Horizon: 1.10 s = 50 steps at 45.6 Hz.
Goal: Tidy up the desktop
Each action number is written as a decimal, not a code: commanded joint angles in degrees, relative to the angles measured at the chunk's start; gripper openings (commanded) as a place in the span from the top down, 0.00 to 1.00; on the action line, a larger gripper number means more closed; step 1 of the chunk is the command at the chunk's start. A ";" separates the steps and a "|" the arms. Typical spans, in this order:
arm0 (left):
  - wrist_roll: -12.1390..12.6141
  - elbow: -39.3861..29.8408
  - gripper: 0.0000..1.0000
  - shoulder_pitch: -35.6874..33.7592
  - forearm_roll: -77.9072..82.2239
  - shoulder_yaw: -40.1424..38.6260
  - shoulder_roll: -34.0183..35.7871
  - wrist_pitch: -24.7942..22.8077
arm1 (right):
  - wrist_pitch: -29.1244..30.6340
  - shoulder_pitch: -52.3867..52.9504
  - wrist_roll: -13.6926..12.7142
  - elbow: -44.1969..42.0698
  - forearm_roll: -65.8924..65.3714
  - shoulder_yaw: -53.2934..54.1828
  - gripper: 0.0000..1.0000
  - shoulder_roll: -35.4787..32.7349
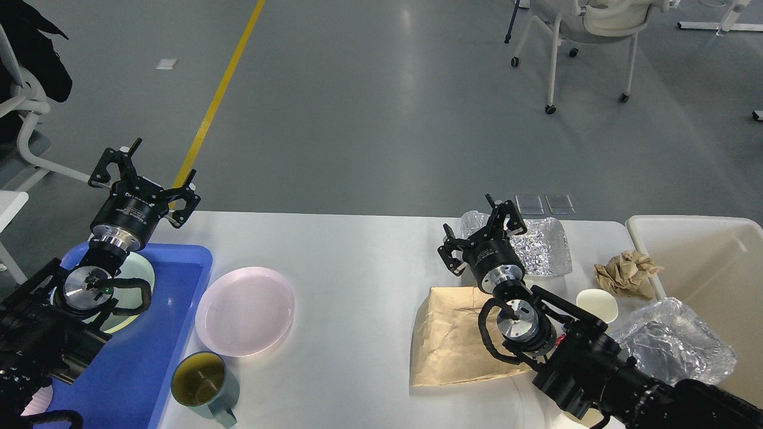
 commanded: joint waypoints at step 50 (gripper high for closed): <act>0.54 -0.35 0.02 -12.75 0.61 36.19 10.61 -1.09 | 0.00 0.00 0.00 0.00 -0.02 0.00 0.00 0.00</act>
